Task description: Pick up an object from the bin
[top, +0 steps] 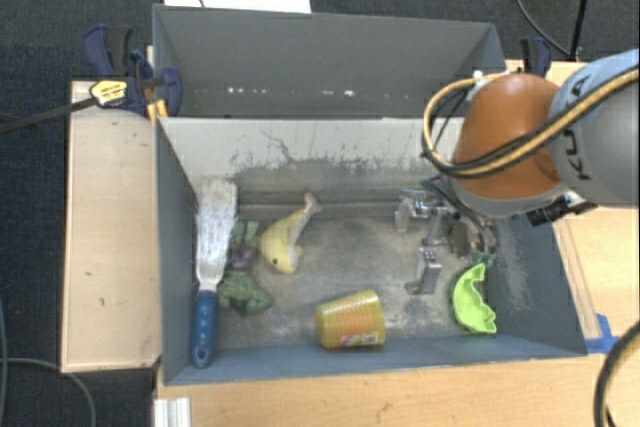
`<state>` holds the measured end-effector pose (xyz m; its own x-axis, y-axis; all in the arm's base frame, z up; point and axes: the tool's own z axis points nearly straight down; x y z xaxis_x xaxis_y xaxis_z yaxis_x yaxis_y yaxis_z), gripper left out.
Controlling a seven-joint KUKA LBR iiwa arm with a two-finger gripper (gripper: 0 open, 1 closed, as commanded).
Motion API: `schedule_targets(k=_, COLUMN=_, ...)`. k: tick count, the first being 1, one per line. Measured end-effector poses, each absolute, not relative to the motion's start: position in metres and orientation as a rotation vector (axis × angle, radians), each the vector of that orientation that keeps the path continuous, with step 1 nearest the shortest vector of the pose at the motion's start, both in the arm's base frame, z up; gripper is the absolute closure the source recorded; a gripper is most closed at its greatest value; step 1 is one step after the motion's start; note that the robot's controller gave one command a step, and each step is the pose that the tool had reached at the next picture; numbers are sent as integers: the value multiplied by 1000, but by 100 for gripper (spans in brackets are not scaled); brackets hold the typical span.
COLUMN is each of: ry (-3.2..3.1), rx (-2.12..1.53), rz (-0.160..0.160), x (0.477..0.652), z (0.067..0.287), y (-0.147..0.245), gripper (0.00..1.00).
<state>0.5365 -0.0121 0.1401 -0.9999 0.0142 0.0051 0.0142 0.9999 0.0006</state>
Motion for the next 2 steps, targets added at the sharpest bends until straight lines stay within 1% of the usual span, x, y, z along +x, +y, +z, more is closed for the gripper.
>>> schedule_targets(k=1, ry=-3144, rx=-22, rz=-1, x=538, z=145, y=-12, gripper=0)
schedule_targets(k=2, ry=-3155, rx=15, rz=1, x=566, z=103, y=18, gripper=0)
